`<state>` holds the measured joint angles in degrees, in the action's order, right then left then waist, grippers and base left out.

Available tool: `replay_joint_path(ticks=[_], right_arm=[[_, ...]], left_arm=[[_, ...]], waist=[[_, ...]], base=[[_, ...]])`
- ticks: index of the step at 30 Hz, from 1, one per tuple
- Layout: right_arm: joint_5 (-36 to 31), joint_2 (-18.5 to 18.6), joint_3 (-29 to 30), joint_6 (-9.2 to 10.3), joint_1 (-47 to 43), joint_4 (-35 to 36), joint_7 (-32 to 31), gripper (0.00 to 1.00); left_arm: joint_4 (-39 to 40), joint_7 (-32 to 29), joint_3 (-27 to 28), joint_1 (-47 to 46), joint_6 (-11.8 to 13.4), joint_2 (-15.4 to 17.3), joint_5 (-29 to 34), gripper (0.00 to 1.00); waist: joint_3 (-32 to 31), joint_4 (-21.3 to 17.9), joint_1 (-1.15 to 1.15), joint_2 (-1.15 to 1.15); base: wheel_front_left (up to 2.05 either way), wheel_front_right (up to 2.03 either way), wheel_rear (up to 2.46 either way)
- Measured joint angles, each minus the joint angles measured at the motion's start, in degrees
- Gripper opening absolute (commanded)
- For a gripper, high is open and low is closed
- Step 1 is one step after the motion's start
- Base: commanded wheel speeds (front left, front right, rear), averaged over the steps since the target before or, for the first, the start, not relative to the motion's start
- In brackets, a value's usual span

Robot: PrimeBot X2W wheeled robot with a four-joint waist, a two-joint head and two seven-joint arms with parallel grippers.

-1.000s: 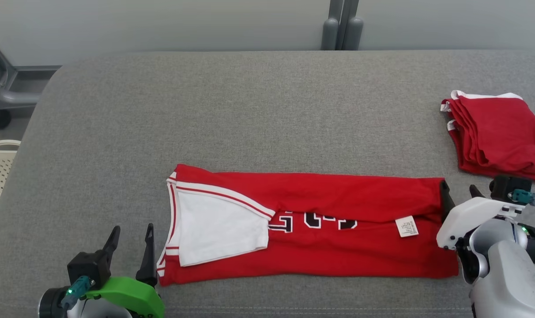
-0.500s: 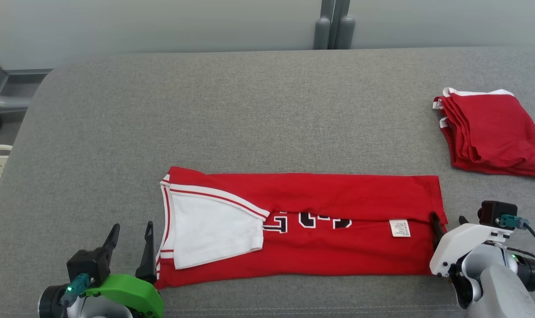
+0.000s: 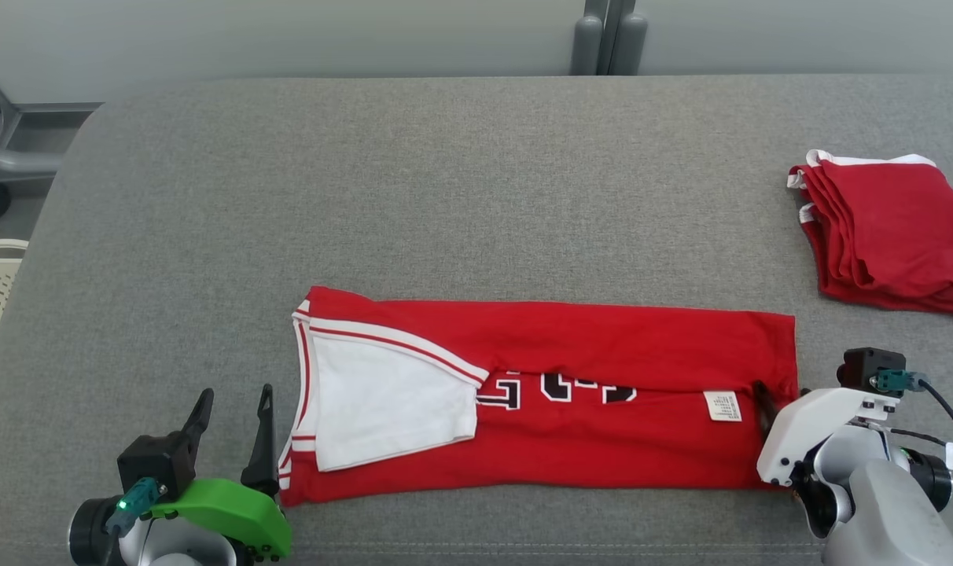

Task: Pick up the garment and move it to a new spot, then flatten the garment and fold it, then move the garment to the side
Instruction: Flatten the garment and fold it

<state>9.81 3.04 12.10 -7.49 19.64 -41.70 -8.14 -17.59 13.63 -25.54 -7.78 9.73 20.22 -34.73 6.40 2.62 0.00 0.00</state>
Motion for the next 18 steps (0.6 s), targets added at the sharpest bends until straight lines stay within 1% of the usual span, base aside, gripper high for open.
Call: replay_joint_path(ticks=[1,6,9,14,18], right_arm=[[-0.29,0.01,-0.05,0.00,0.10,0.00,-0.55,0.00],[-1.29,-0.26,0.25,-0.07,0.26,0.31,-2.15,0.00],[-2.35,-0.40,1.70,-0.10,-0.19,1.24,-2.44,0.00],[-4.05,-0.57,7.05,-0.11,-0.62,4.31,-2.74,0.00],[-6.68,-0.40,11.73,-0.08,-0.66,8.80,-4.41,0.00]], left_arm=[[-0.04,0.03,-0.01,-0.01,0.00,0.00,0.00,1.00],[-0.02,0.04,-0.07,-0.02,0.03,-0.02,-0.25,1.00],[-0.15,0.05,-0.03,-0.01,0.08,0.02,-0.43,1.00],[-0.12,0.14,0.11,0.03,0.27,0.14,-0.53,1.00],[-0.43,0.32,0.14,0.03,0.26,0.22,-0.62,1.00]], waist=[[-0.01,0.06,0.00,0.00],[-0.35,0.15,0.00,0.00],[-0.70,0.10,0.00,0.00],[-1.12,-0.32,0.00,0.00],[-1.44,-0.59,0.00,0.00]], base=[[0.00,0.00,0.00],[0.00,0.00,0.00],[0.00,0.00,0.00],[0.00,0.00,0.00],[0.00,0.00,0.00]])
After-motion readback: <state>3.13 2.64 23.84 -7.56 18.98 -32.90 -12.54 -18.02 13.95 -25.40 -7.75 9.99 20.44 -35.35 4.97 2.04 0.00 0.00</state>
